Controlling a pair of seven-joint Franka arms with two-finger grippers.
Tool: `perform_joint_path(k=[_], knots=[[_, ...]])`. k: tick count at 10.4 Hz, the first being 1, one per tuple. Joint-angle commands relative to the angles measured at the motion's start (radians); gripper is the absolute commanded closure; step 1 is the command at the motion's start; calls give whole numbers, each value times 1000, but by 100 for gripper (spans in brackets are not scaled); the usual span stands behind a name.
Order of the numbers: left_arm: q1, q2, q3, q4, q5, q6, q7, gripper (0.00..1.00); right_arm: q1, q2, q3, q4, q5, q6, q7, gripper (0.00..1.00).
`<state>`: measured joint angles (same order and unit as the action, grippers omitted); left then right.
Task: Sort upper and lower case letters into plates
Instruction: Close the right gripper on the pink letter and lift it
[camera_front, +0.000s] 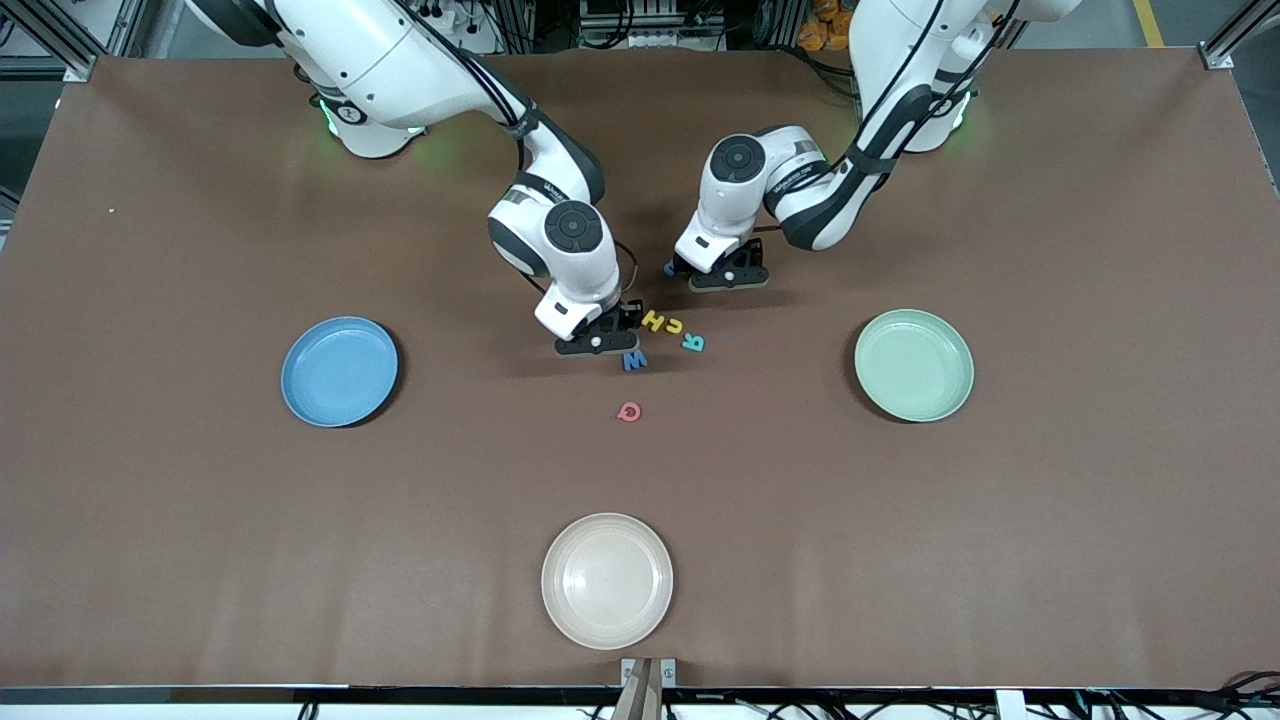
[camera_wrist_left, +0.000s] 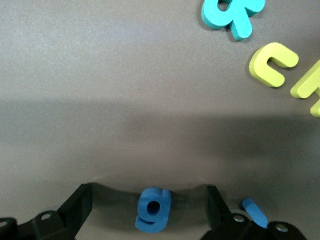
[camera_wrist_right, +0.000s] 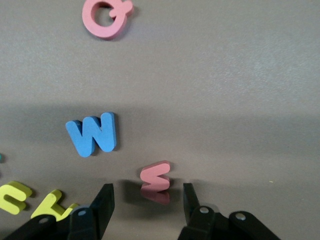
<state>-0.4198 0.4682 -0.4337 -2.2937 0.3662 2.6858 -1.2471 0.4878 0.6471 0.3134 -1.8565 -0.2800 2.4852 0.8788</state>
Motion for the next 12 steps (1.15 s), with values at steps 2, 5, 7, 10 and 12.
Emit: perform_joint_path(k=[2, 5, 7, 10, 12], knots=[[4, -6, -5, 8, 33, -12, -61, 0, 8, 28, 3, 19, -70, 8, 29, 43], [12, -6, -7, 7, 31, -12, -127, 0, 6, 31, 3, 19, -116, 8, 29, 50], [13, -6, -7, 5, 31, -15, -138, 0, 6, 31, 3, 20, -117, 8, 29, 54], [9, -5, -8, 6, 31, -23, -208, 20, 0, 25, 3, 19, -114, -6, 26, 100], [7, -5, -8, 6, 31, -23, -227, 19, -8, -10, 1, 19, -102, -46, 19, 100]])
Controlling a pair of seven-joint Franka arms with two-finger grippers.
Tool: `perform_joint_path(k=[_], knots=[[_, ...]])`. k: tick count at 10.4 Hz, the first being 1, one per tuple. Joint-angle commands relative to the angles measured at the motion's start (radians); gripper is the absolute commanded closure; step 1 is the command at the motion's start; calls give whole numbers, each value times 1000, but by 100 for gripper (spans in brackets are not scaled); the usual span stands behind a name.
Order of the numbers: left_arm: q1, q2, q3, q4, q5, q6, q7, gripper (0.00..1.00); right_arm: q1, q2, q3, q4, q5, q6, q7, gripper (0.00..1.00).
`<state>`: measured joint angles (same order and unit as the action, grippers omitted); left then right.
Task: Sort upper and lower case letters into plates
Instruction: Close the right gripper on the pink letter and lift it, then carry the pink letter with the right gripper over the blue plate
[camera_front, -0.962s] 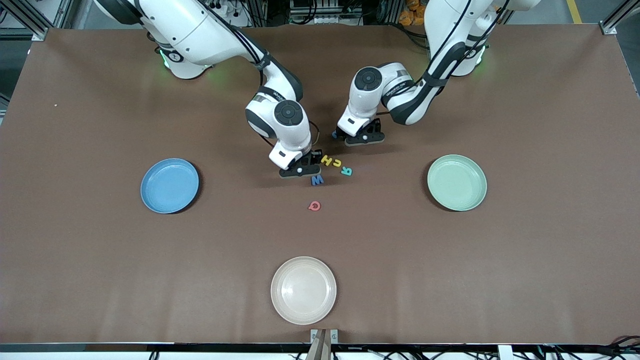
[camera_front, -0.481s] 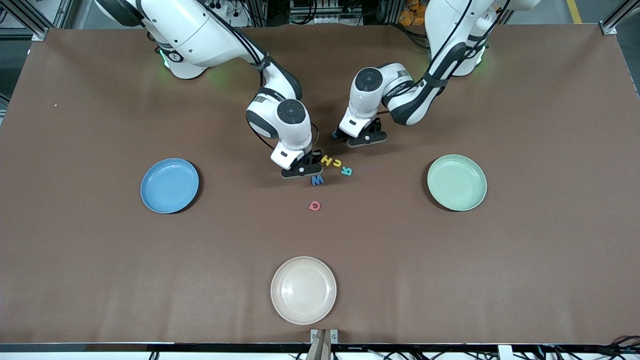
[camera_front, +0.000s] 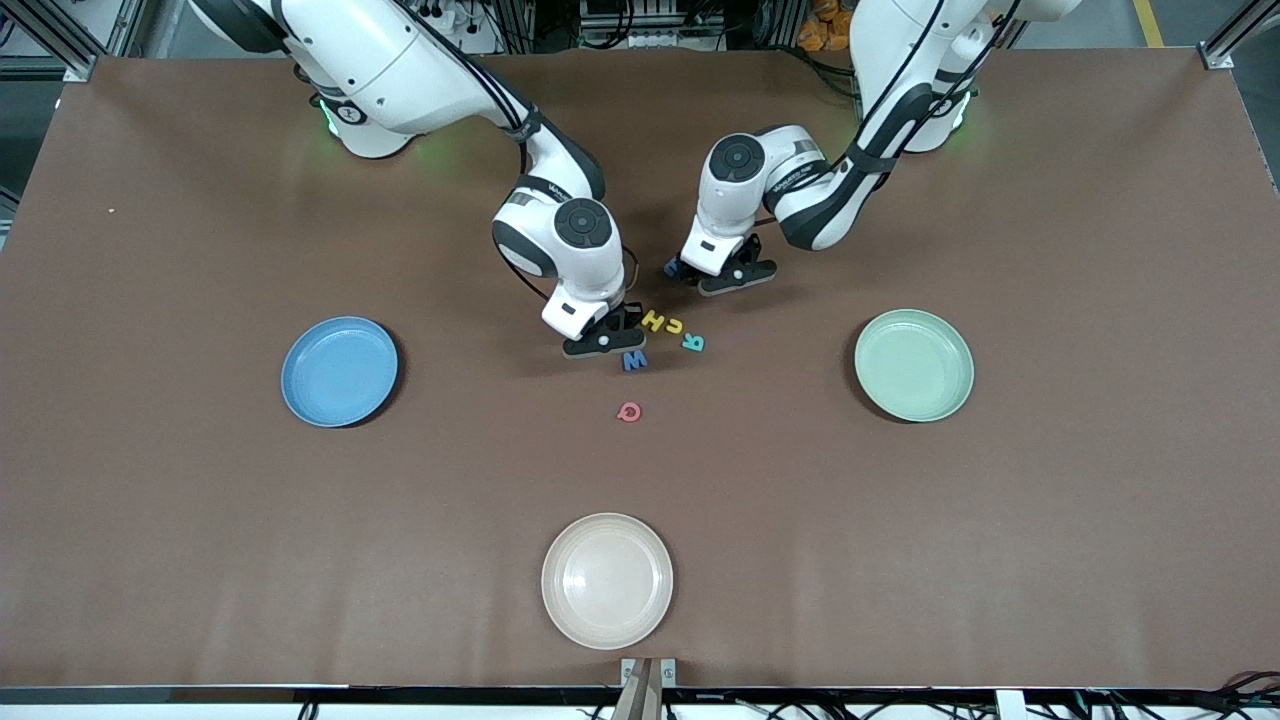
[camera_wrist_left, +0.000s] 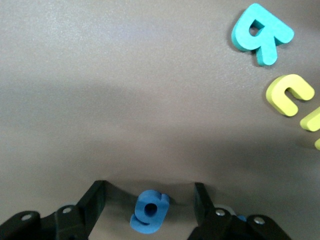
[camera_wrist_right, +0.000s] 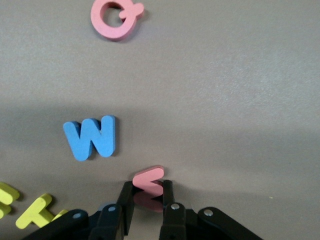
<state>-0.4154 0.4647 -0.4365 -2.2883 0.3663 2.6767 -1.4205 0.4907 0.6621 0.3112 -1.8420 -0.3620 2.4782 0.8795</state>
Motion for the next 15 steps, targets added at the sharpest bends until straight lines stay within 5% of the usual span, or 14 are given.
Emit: perform_joint_path(k=[1, 3, 5, 9, 15], knots=[[0, -1, -7, 1, 31, -14, -72, 19, -26, -60, 3, 3, -18, -104, 13, 100], [0, -3, -8, 1, 31, -14, -87, 17, -61, -136, 8, -3, 6, -212, -13, 100], [0, -14, -10, 3, 31, -58, -87, 22, -92, -202, 3, -3, 170, -290, -159, 100], [-2, -15, -10, 4, 29, -64, -87, 43, -136, -262, 3, 0, 202, -346, -224, 100], [-3, -14, -10, 9, 23, -64, -87, 42, -204, -341, 0, -2, 258, -449, -350, 100]])
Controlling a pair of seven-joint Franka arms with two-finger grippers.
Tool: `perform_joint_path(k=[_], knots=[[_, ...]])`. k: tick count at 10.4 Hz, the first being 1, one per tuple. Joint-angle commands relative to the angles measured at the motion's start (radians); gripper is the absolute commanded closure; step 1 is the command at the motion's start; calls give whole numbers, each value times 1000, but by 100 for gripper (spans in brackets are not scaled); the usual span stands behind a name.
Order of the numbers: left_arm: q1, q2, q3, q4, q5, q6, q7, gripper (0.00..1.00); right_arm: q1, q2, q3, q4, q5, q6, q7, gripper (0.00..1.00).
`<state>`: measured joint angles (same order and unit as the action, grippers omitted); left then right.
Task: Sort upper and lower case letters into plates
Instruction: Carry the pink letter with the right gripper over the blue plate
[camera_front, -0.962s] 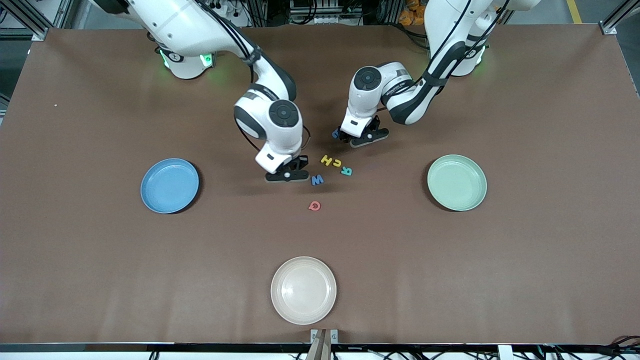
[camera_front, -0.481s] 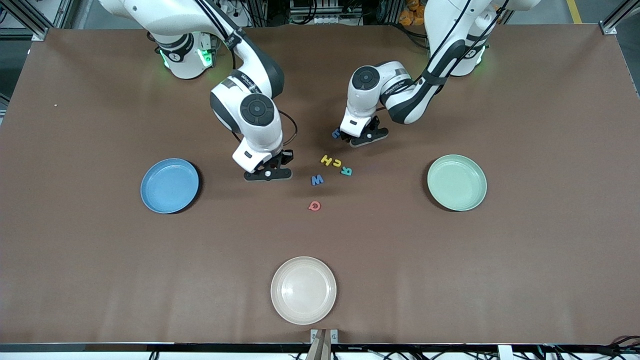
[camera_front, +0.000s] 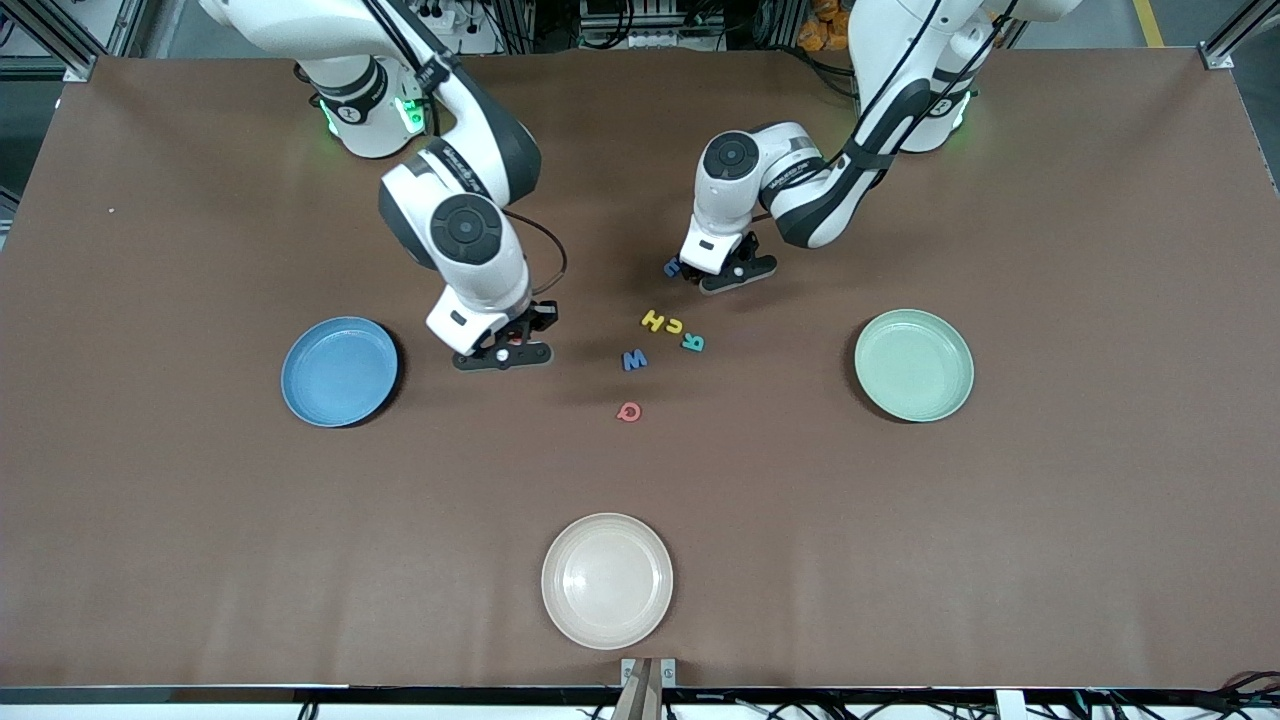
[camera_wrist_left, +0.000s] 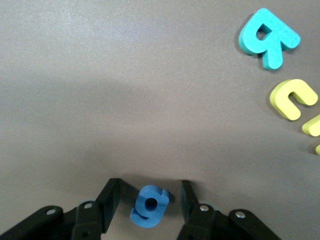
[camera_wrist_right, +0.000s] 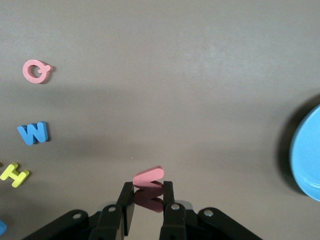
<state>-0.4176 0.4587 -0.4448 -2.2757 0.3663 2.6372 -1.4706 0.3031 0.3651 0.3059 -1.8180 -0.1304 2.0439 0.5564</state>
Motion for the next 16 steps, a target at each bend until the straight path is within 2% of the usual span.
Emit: perform_joint_path(k=[1, 4, 7, 9, 11, 13, 16], knots=[[0, -8, -2, -2, 23, -23, -36, 42, -34, -58, 5, -26, 26, -33, -47, 100], [3, -15, -3, 16, 23, -25, -27, 42, -128, -112, 2, -70, 26, -163, -152, 100], [16, -15, -6, 50, 22, -34, -24, 42, -202, -113, -1, -116, 26, -169, -194, 100], [51, -5, -5, 117, 22, -51, -8, 42, -216, -112, -45, -142, 26, -168, -237, 100], [111, 55, -3, 215, 22, -51, 56, 42, -223, -106, -89, -162, 26, -159, -274, 100], [115, 98, 1, 298, 20, -51, 56, 42, -234, -94, -105, -167, 26, -156, -279, 100], [103, 199, 6, 384, 31, -51, 53, 42, -246, -65, -174, -178, 25, -119, -366, 100]])
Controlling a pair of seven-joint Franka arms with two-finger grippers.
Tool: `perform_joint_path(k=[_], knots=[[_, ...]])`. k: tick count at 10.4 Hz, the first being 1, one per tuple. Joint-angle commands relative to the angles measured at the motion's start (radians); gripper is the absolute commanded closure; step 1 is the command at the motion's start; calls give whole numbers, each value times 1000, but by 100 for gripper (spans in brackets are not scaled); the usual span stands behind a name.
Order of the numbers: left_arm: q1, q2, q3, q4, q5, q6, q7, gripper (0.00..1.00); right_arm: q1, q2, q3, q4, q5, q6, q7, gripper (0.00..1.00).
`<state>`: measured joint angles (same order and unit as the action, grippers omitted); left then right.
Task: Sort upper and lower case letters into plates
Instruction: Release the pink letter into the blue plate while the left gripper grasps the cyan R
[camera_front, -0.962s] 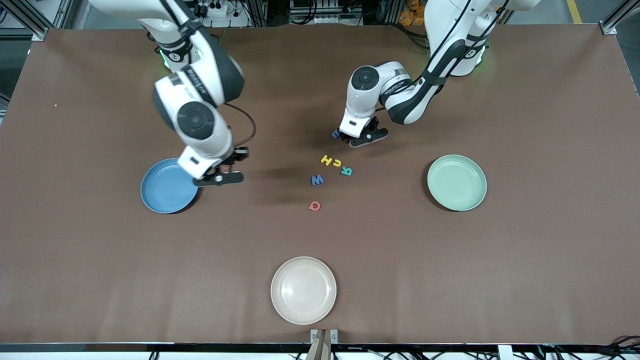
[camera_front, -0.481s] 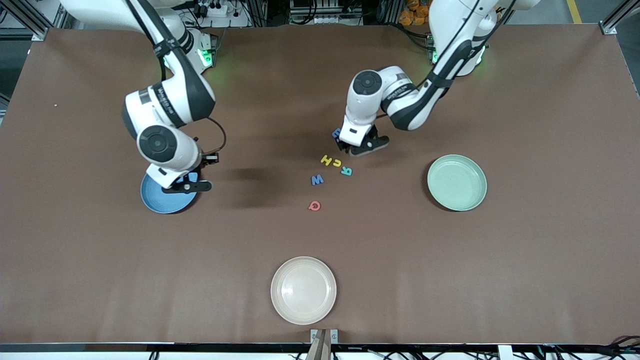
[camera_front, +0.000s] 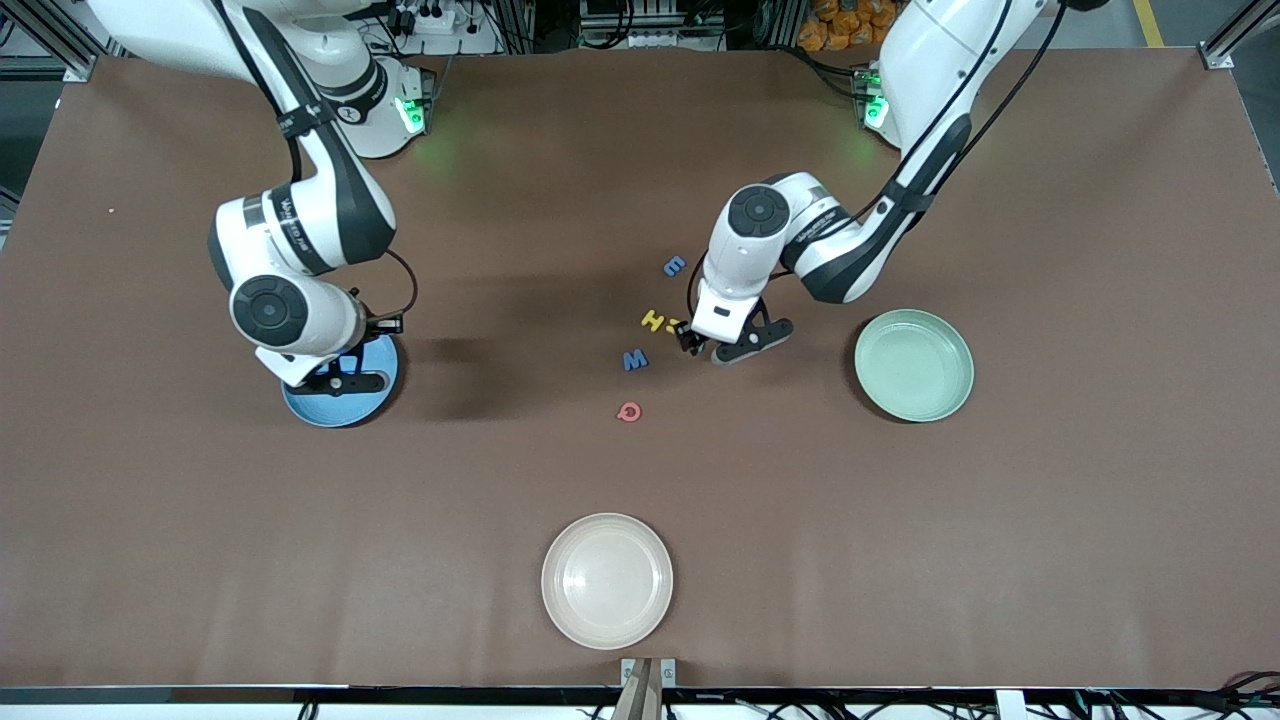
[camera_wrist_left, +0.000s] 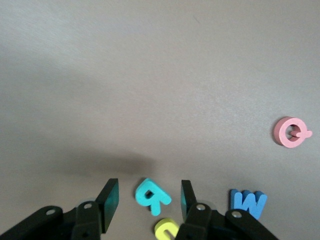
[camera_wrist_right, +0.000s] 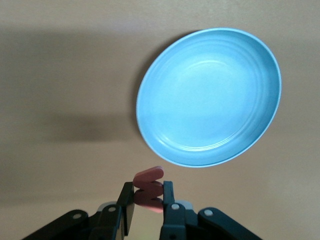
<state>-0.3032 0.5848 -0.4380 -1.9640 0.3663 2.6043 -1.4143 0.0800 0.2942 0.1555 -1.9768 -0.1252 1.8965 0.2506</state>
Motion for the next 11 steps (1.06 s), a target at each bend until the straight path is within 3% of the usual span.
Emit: perform_joint_path(k=[1, 4, 9, 10, 11], knots=[[-13, 87, 10, 83, 31, -18, -5, 42, -28, 25, -43, -28, 19, 51, -63, 100], [-20, 105, 19, 85, 31, -18, -15, 42, -32, 49, -68, -86, 21, 156, -65, 100], [-47, 127, 21, 119, 25, -20, -97, 42, -39, 68, -73, -88, 19, 168, -68, 100], [-44, 127, 21, 111, 25, -21, -98, 42, -42, 74, -74, -89, 21, 196, -68, 91], [-45, 132, 21, 111, 23, -20, -106, 42, -43, 78, -74, -88, 21, 199, -68, 45]])
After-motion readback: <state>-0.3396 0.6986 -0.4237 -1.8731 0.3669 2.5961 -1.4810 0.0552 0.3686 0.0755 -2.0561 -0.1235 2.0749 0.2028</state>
